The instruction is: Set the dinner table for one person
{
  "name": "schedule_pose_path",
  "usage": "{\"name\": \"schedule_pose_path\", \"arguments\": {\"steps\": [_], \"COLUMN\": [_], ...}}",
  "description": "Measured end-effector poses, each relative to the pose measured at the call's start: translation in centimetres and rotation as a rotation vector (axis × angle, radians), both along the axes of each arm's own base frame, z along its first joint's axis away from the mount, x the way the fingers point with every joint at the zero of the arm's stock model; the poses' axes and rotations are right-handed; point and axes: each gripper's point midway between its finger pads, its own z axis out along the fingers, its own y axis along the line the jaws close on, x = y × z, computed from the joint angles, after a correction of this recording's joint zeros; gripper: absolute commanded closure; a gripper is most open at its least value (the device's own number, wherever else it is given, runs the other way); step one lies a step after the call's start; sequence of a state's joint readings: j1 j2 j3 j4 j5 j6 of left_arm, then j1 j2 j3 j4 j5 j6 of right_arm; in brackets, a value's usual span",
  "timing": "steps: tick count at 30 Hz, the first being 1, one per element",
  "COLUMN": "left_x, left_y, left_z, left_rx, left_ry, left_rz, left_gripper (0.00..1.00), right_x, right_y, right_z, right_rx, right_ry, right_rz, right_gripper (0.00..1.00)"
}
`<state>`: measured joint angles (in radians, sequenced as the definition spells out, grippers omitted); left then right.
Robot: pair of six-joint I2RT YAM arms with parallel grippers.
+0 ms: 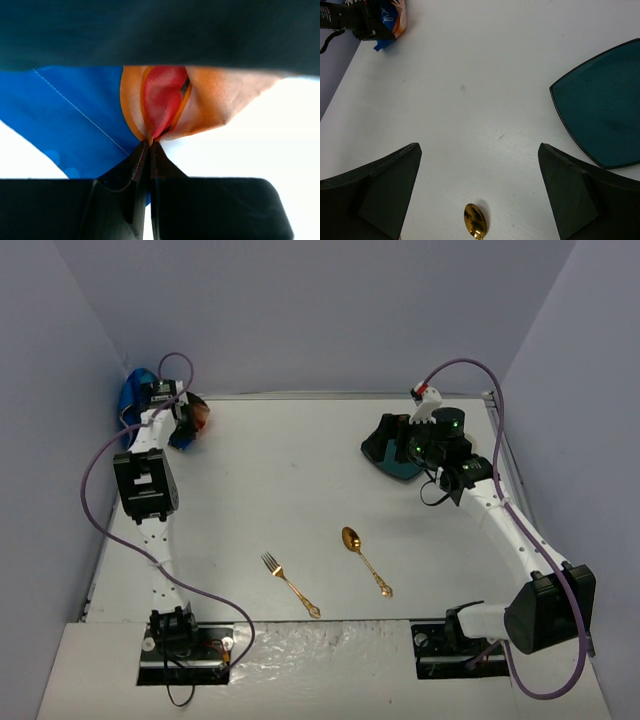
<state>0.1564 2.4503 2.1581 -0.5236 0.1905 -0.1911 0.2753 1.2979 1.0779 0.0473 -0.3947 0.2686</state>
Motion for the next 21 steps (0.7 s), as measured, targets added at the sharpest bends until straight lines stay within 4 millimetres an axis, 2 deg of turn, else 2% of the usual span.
{"name": "schedule_pose_path", "arguments": {"steps": [4, 9, 11, 13, 15, 18, 20, 21], "left_x": [-4.1, -9.0, -10.0, -11.2, -12.9, -16.0, -17.8, -18.6], "left_y": [-2.4, -6.8, -10.0, -14.7, -20.4, -28.0, -32.0, -33.5], "left_z": [3.1, 9.9, 12.6, 14.2, 14.4, 12.3, 10.4, 9.4], "left_rx": [-0.124, -0.170, -0.159, -0.158, -0.165, -0.190, -0.204, -0.207], "left_ry": [0.049, 0.036, 0.006, -0.005, 0.006, 0.080, 0.137, 0.163], "left_rz": [0.053, 0.061, 0.016, -0.058, -0.150, -0.267, -0.323, -0.341], "left_gripper": [1.00, 1.00, 1.00, 1.00, 1.00, 1.00, 0.99, 0.92], "right_x": [0.4, 1.1, 1.2, 1.4, 1.6, 1.7, 1.8, 1.9], "right_y": [0.9, 2.8, 3.6, 4.3, 4.9, 5.5, 5.7, 5.7], "right_z": [1.2, 0.3, -0.7, -1.7, -2.6, -4.0, -4.7, -5.0], "right_rx": [0.006, -0.003, -0.011, -0.020, -0.027, -0.041, -0.047, -0.050], "right_ry": [-0.027, -0.005, 0.019, 0.043, 0.064, 0.095, 0.112, 0.118], "right_rz": [0.020, 0.057, 0.072, 0.085, 0.096, 0.105, 0.104, 0.102], "right_gripper": [0.00, 0.00, 0.00, 0.00, 0.00, 0.00, 0.00, 0.00]}}
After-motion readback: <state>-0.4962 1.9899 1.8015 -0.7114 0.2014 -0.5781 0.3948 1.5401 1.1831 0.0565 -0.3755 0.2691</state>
